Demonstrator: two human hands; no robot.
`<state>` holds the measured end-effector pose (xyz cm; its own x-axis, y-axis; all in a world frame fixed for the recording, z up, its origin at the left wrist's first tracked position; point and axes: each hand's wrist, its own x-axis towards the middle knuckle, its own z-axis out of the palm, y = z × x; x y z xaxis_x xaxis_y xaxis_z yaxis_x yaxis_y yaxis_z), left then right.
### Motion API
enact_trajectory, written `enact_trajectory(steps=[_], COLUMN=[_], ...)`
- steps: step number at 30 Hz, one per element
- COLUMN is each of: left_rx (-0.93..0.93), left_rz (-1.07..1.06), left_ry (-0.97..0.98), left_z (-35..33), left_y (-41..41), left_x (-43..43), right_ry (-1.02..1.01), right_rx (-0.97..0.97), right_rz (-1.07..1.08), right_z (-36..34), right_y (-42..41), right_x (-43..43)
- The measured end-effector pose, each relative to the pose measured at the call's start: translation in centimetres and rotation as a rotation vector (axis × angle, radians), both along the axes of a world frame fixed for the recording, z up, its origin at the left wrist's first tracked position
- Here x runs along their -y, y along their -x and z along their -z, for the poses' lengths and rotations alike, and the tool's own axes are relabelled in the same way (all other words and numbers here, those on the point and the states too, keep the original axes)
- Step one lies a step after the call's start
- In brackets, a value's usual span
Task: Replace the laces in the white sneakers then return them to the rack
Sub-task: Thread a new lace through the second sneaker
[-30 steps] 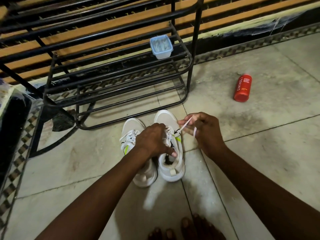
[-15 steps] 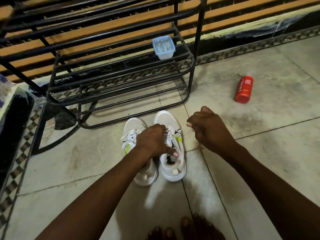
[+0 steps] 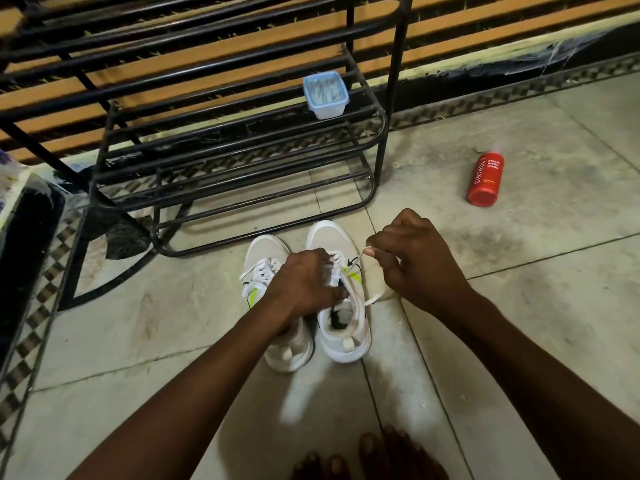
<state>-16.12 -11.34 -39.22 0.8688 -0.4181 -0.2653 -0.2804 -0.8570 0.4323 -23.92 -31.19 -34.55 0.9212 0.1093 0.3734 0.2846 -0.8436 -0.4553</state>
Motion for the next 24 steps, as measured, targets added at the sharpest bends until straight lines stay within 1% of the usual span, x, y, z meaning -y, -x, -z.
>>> enact_trajectory(steps=[3,8,11,15,17,19,21,24], left_rx=[-0.034,-0.012,-0.008,0.037,0.019,-0.01,0.013,0.033], left_rz=[-0.078,-0.083,-0.077,-0.044,-0.059,-0.095,-0.092,-0.13], left_ry=[0.064,0.098,0.084,0.042,0.028,0.071,0.133,0.237], left_z=[0.0,-0.1,-0.2,-0.2,-0.6,-1.6,-2.6,-4.9], left_y=[0.4,1.4,1.7,1.8,1.8,1.8,1.4,1.0], left_x=[-0.2,0.2,0.2,0.1,-0.2,-0.5,-1.0,-1.8], right_ry=[-0.055,-0.103,-0.107,-0.197,-0.227,-0.246,-0.295,-0.489], right_rx=[-0.032,-0.031,-0.018,0.029,0.025,0.012,-0.01,-0.087], right_rz=[0.026,0.026,0.037,0.064,0.074,0.079,0.088,0.117], right_z=[0.1,0.0,0.0,0.1,0.0,-0.1,-0.1,-0.6], right_y=[0.0,0.1,0.1,0.2,0.2,0.1,0.1,0.1], right_x=[-0.3,-0.5,-0.7,-0.7,-0.7,-0.7,-0.8,-1.0])
